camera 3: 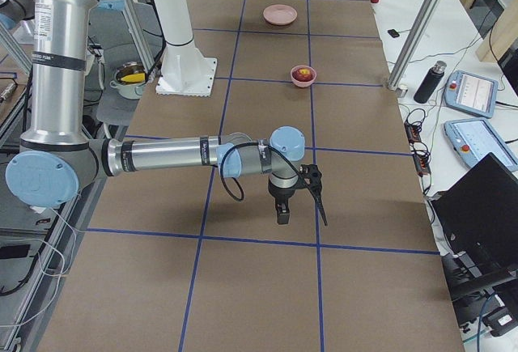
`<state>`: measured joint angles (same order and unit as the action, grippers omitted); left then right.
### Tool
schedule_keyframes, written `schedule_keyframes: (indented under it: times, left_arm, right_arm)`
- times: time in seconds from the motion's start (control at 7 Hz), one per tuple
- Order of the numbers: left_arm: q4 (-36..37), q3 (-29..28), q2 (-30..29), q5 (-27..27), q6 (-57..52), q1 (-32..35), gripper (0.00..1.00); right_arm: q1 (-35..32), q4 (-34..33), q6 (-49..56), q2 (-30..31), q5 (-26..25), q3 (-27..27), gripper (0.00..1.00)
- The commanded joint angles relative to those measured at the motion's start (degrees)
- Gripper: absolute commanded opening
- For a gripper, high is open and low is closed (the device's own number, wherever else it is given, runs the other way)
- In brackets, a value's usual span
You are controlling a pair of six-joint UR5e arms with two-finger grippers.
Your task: Move apple from plate to bowl
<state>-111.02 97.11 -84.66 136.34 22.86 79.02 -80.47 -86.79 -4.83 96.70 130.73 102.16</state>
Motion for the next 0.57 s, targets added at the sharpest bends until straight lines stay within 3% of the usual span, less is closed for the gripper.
schedule_keyframes:
  times: [0.0,0.43]
  left_arm:
    - [0.1,-0.6,-0.2,-0.1,0.0,0.1,0.98]
    - [0.3,-0.5,0.4,-0.3,0.1,1.5,0.98]
  right_arm:
    - [0.0,-0.3,0.0,-0.7,0.1,0.7,1.0]
    - [-1.5,-0.5,0.1,0.0,-0.4,0.8,1.0]
